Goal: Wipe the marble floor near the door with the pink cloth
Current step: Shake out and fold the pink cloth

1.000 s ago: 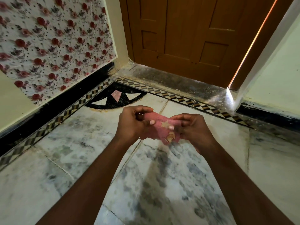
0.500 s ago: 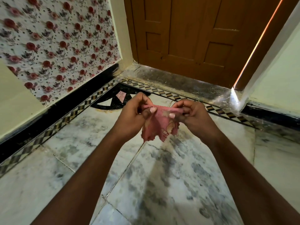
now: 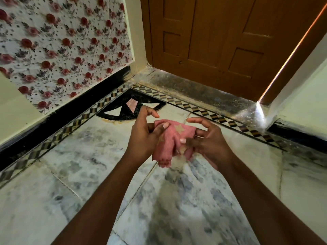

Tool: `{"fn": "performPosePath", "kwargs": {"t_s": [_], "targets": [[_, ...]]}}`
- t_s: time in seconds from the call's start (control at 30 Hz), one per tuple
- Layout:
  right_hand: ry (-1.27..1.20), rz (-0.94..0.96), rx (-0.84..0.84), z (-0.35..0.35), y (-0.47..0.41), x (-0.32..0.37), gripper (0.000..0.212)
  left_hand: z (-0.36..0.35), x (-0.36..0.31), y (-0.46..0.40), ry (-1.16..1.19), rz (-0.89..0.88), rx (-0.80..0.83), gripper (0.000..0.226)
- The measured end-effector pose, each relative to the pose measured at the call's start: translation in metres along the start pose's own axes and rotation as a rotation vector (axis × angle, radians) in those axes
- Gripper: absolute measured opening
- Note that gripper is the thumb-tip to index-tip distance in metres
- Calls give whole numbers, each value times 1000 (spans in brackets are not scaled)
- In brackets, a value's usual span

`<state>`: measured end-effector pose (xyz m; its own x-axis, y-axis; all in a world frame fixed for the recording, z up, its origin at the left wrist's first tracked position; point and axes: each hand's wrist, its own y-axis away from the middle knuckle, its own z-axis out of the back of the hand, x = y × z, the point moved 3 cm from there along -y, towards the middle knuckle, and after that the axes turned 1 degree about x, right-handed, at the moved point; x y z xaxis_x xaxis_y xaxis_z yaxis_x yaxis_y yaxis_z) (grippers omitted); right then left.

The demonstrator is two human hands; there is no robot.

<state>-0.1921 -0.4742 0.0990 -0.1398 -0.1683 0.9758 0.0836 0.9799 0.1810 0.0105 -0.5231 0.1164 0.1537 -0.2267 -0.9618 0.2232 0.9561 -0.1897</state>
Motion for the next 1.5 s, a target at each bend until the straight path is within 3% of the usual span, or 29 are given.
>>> {"fn": "performPosePath", "kwargs": {"t_s": [0.1, 0.2, 0.27, 0.33, 0.4, 0.67, 0.8, 0.93, 1.03, 1.23, 1.37, 1.5], "targets": [[-25, -5, -22, -7, -14, 41, 73, 7, -33, -24, 54, 17, 2, 24], [-72, -18, -54, -18, -23, 127, 68, 29, -97, -59, 140, 105, 47, 16], [-60, -7, -44, -25, -22, 187, 67, 43, -145, -79, 199, 179, 104, 34], [-64, -7, -41, -38, -18, 266, 66, 64, -214, -101, 218, 184, 140, 57], [-43, 6, -30, -53, -11, 354, 67, 87, -293, -123, 217, 179, 136, 65], [-64, 12, 47, -113, 67, 686, 84, 174, -623, -163, 170, 282, -29, 65], [-11, 18, 9, -137, 127, 804, 90, 207, -762, -149, 119, 279, -62, 59], [-2, -37, 13, -150, 182, 858, 51, 227, -842, -127, 79, 314, -24, 56], [-10, -43, -13, -156, 226, 878, 38, 237, -876, -100, 61, 356, 54, 66], [-80, 45, -57, -161, 275, 886, 14, 222, -898, -55, 109, 294, 157, 15], [-27, 82, -130, -154, 290, 885, 18, 202, -899, -39, 85, 249, 102, 30], [-41, 81, -218, -135, 304, 885, 18, 184, -904, -33, 137, 197, 86, 66]]}}
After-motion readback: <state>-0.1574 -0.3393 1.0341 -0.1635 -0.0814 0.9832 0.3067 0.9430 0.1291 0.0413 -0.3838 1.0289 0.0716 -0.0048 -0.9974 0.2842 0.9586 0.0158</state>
